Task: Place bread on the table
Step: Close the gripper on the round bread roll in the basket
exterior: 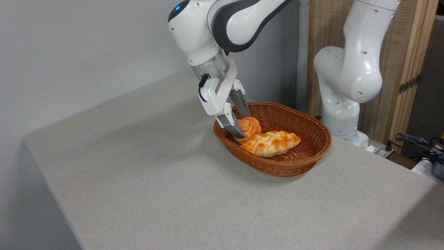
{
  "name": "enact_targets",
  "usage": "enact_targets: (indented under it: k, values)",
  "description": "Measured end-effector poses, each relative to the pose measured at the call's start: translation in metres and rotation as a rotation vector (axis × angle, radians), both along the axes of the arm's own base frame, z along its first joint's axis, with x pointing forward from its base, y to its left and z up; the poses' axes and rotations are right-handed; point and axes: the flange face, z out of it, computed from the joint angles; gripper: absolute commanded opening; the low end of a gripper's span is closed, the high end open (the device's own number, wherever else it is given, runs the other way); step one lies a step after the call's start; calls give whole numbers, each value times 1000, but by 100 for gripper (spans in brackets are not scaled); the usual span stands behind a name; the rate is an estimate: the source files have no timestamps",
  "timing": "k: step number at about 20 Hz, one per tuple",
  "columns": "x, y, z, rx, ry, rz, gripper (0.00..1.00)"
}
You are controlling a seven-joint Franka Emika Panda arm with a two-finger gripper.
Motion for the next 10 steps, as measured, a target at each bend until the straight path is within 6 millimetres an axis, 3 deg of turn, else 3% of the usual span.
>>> enact_targets:
  k: [10]
  values:
    - [1, 1, 7, 0, 1, 2, 50]
